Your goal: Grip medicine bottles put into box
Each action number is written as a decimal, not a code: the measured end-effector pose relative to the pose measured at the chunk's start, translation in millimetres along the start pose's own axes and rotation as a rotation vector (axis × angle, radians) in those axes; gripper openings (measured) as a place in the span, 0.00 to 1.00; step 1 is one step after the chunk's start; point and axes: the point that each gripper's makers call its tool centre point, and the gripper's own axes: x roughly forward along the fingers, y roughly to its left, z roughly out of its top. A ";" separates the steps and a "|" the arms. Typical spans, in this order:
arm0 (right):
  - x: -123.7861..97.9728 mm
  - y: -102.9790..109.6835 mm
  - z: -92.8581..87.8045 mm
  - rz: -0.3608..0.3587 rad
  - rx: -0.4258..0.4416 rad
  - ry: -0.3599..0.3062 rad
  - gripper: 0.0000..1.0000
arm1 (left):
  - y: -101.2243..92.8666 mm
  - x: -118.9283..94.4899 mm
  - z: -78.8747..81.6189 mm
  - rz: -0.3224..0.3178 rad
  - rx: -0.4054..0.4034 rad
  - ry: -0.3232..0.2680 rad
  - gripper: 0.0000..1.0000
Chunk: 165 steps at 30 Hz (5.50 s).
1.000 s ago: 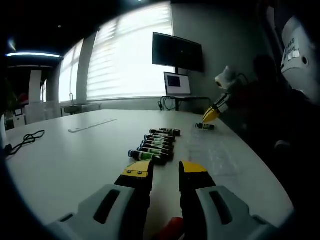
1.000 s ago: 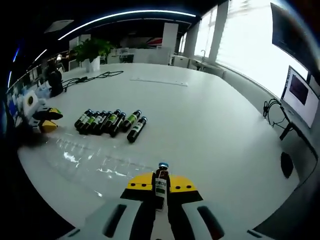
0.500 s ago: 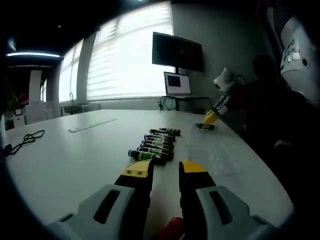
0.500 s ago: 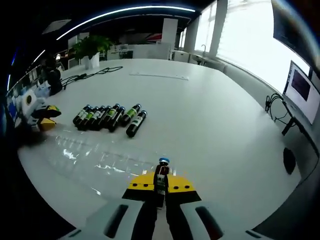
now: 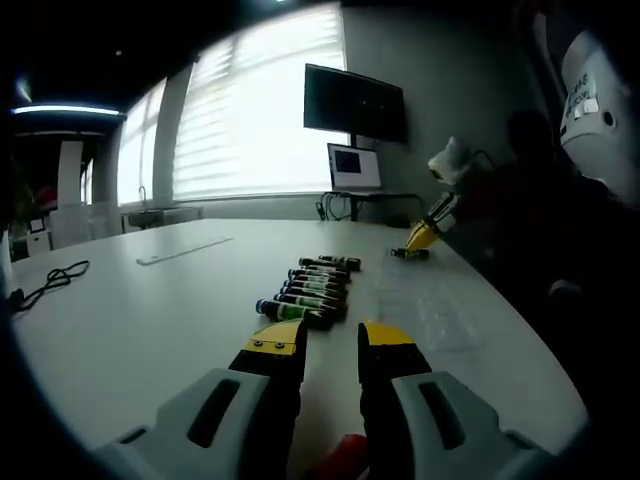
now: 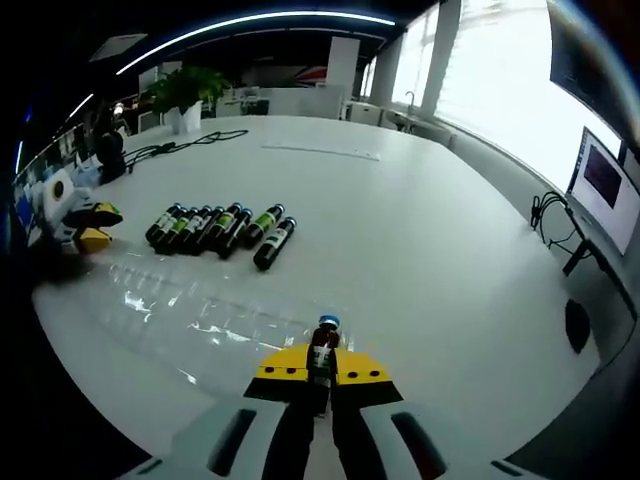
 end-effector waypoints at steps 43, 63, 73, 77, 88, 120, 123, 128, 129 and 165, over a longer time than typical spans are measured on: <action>10.2 17.7 71.9 0.022 0.005 -0.182 0.07 | -0.4 -0.1 0.7 0.000 -0.002 -0.001 0.14; 41.4 35.2 98.4 0.091 -0.017 -0.185 0.11 | -0.4 0.9 1.2 0.000 -0.001 0.000 0.14; 58.3 39.5 93.9 0.110 -0.035 -0.137 0.12 | -0.4 1.6 1.2 0.000 -0.002 0.000 0.14; 65.3 41.9 93.1 0.113 -0.046 -0.125 0.13 | -0.4 1.5 0.9 0.001 -0.001 0.001 0.14; 78.7 45.8 85.8 0.129 -0.049 -0.085 0.13 | 0.2 0.7 0.7 0.002 -0.002 0.001 0.14; 94.4 47.9 73.9 0.124 -0.086 -0.020 0.07 | -0.3 0.5 -0.1 0.000 -0.001 0.004 0.14; 94.1 47.6 74.2 0.121 -0.092 -0.021 0.07 | 0.0 0.4 0.0 0.001 -0.002 0.003 0.14; 88.6 45.9 76.8 0.123 -0.080 -0.034 0.07 | 0.1 0.6 -0.2 0.001 0.000 0.004 0.14; 87.1 44.7 77.6 0.119 -0.078 -0.039 0.07 | 0.1 0.6 -0.2 0.001 -0.001 0.004 0.14; 12.8 17.4 59.2 0.031 0.042 -0.157 0.07 | 1.3 0.8 -0.5 0.006 -0.003 0.006 0.14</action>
